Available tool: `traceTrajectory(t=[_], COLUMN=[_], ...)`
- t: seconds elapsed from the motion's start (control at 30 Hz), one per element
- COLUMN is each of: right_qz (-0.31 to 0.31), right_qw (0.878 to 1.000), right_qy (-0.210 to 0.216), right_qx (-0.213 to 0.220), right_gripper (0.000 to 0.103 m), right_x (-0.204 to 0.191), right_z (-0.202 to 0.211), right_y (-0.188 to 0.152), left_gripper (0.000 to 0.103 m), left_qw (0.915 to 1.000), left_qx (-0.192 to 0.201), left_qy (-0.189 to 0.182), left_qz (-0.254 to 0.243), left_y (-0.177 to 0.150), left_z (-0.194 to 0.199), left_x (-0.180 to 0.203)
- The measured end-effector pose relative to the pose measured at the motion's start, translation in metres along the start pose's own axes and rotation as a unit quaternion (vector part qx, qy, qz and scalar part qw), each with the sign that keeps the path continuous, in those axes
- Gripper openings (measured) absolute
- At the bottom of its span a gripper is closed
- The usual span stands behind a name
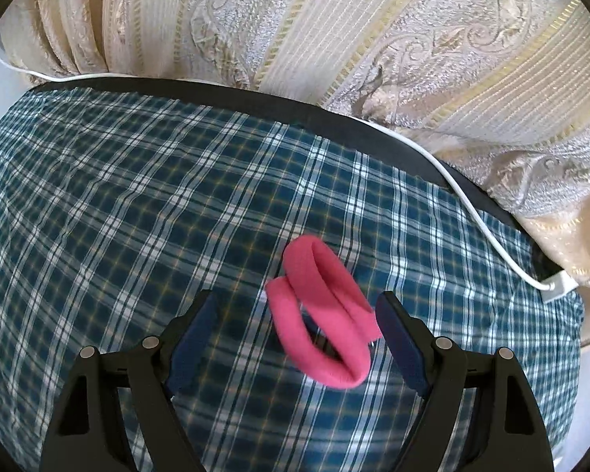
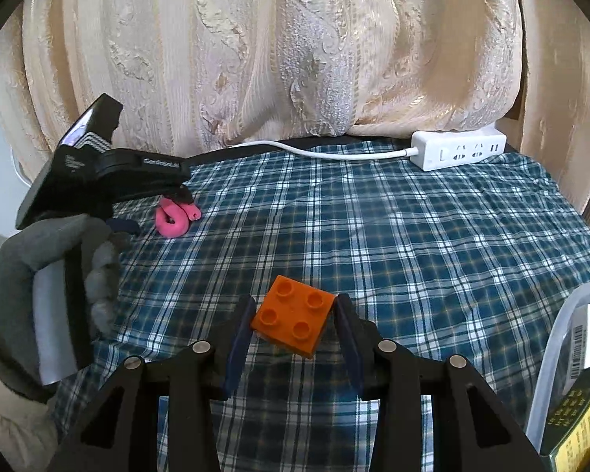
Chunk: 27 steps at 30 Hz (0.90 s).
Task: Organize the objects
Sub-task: 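Grasp the orange block with the right gripper while the left grasps the pink curler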
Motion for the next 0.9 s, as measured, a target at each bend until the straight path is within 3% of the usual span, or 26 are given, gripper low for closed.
traceTrajectory(t=[0.4,0.6,0.7,0.8,0.9], right_qz=[-0.002,-0.003,-0.002,-0.003,-0.007], right_qw=[1.000,1.000,1.000,1.000,1.000], right_qy=[-0.002,-0.004,-0.004,-0.004,-0.005], right_qx=[0.001,0.000,0.001,0.001,0.001], right_gripper=[0.044,0.044,0.044,0.044,0.044], right_x=[0.001,0.002,0.002,0.002,0.004], right_z=[-0.001,-0.002,-0.001,-0.001,-0.002], right_y=[0.001,0.000,0.000,0.000,0.001], left_gripper=[0.083,0.083,0.077,0.058,0.056], left_qw=[0.9982,0.9976,0.9972,0.9969,0.9961], left_qx=[0.021,0.028,0.033,0.035,0.036], left_qy=[0.047,0.048,0.044,0.021,0.019], left_qz=[-0.030,-0.042,-0.051,-0.068,-0.078], left_y=[0.000,-0.004,-0.006,-0.011,-0.015], left_z=[-0.013,-0.013,-0.009,-0.005,-0.003], left_x=[0.013,0.010,0.009,0.013,0.013])
Point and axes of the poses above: each gripper's, at about its wrist camera, not at the fingertips, and z roughly against the way its jaws point, x to its right, y to its top, the point moved 3 cm from there along -z, roughly the way its jaws point, and after that the axes turned 6 degrees about -x, right-handed, at the moved point
